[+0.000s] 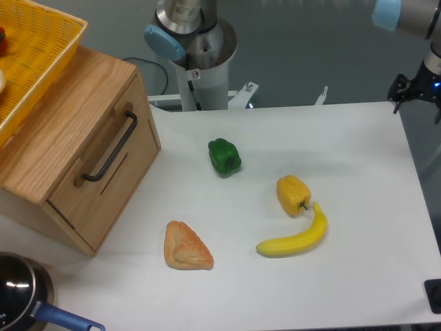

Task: Slide the top drawer open

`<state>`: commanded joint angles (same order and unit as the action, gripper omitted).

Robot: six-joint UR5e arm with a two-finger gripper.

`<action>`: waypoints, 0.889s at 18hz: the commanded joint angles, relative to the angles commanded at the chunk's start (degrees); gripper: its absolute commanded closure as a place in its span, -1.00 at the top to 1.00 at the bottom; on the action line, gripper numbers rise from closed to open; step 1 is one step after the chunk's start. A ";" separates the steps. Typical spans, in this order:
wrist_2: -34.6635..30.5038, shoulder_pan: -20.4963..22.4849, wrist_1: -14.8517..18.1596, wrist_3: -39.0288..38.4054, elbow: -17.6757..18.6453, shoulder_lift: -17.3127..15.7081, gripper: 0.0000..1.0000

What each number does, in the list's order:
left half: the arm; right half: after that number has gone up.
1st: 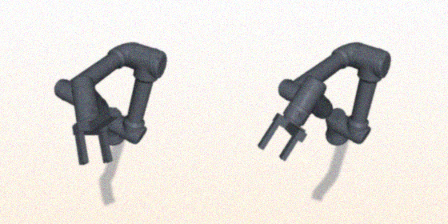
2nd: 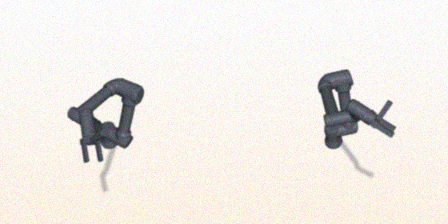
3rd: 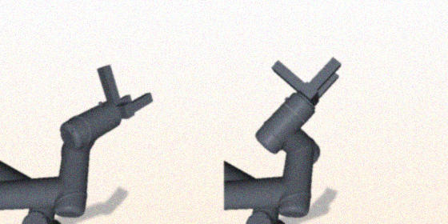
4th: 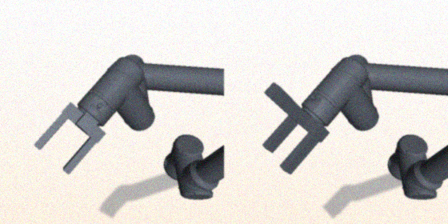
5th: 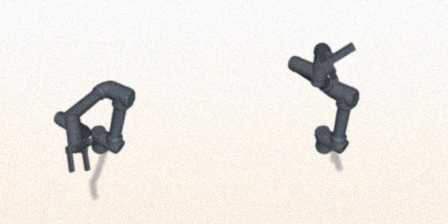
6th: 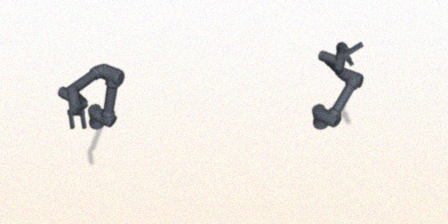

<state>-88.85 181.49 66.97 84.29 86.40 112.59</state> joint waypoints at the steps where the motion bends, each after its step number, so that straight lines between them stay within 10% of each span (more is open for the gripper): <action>1: 0.00 0.00 0.00 0.00 0.00 -0.09 1.00; 16: -0.09 -2.54 -0.53 -1.84 0.44 0.00 1.00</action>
<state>-88.95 178.95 66.45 82.45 86.84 112.59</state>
